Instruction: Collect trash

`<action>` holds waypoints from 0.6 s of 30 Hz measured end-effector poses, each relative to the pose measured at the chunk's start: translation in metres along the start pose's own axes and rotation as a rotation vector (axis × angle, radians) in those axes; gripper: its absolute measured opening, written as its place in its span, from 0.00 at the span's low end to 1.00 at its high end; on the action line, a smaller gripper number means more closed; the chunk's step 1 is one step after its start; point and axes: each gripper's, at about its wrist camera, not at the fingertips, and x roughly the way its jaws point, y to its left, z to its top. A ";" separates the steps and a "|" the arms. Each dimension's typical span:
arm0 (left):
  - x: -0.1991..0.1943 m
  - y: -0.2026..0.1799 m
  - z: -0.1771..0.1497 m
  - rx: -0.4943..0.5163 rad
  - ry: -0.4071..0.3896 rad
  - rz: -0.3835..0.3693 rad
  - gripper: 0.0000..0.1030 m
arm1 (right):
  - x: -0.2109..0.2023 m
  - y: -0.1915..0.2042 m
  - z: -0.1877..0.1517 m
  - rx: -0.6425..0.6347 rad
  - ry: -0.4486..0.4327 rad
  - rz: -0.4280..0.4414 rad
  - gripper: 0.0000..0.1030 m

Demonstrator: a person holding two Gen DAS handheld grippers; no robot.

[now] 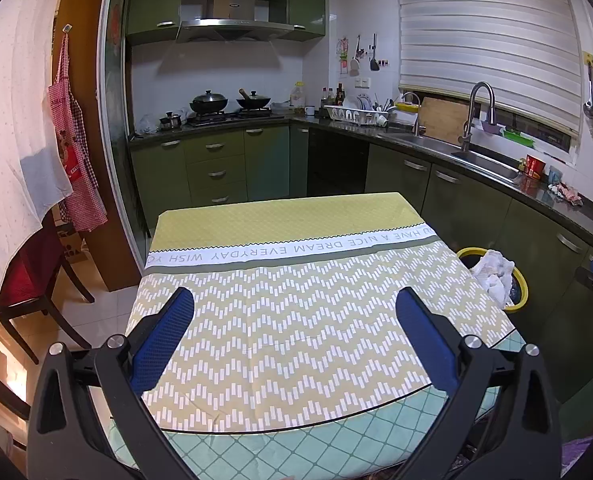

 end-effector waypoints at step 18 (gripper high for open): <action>0.005 0.006 -0.002 0.004 0.012 -0.012 0.94 | 0.004 0.002 -0.002 -0.001 0.007 0.003 0.88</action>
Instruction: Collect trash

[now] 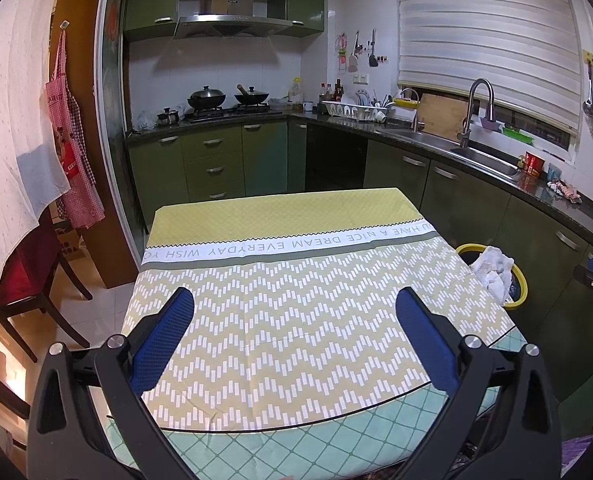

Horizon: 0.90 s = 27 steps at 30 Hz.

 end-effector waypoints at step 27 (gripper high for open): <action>0.005 0.004 -0.002 -0.005 0.008 -0.016 0.94 | 0.005 0.001 -0.003 0.000 0.011 0.001 0.88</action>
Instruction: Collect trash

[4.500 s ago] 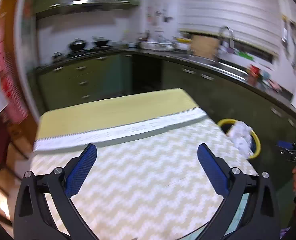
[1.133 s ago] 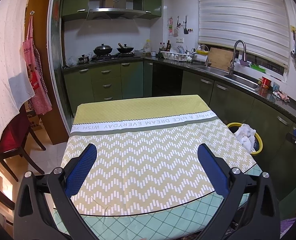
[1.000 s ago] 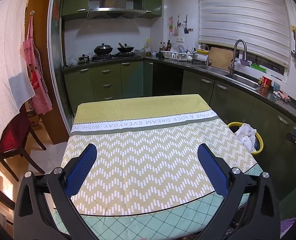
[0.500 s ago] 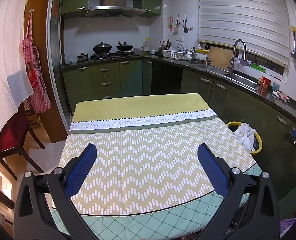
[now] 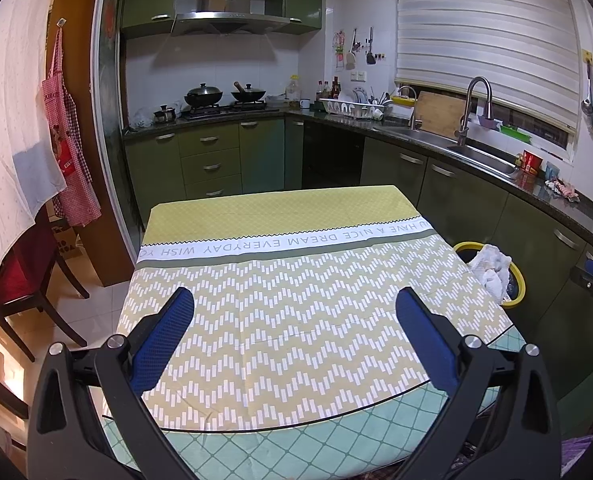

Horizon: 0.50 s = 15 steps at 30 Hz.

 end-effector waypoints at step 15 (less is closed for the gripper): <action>0.004 0.004 0.001 -0.034 -0.030 -0.031 0.94 | 0.004 0.000 -0.004 0.001 0.008 0.003 0.88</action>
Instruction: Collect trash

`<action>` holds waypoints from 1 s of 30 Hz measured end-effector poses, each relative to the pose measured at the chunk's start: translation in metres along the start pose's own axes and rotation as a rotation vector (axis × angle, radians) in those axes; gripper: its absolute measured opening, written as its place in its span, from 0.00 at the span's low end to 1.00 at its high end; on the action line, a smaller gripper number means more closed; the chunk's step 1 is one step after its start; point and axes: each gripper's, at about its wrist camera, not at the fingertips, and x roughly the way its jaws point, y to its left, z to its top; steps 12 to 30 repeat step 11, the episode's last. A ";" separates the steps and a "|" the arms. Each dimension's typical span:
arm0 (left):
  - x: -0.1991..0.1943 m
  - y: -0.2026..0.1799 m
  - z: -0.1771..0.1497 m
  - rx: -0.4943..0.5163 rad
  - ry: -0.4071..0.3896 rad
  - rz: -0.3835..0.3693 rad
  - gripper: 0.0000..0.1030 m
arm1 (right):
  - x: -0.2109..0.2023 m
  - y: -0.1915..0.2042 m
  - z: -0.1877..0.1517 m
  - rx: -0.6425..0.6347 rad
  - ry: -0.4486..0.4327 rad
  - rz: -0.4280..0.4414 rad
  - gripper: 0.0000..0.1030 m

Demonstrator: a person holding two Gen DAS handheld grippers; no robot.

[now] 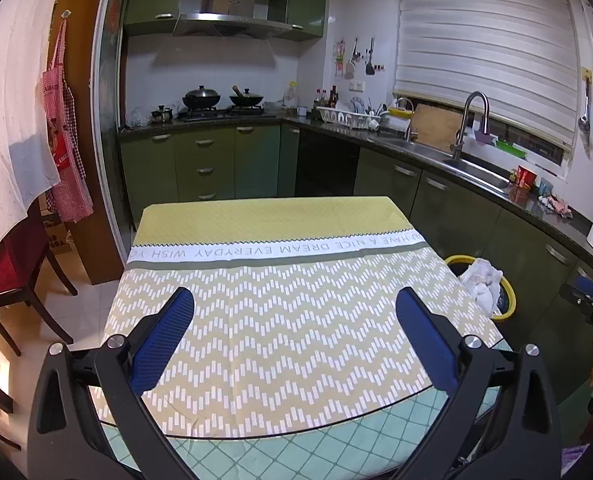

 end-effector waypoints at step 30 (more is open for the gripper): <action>0.041 0.003 0.010 0.047 0.101 0.012 0.94 | 0.019 0.009 0.013 -0.028 0.019 0.023 0.88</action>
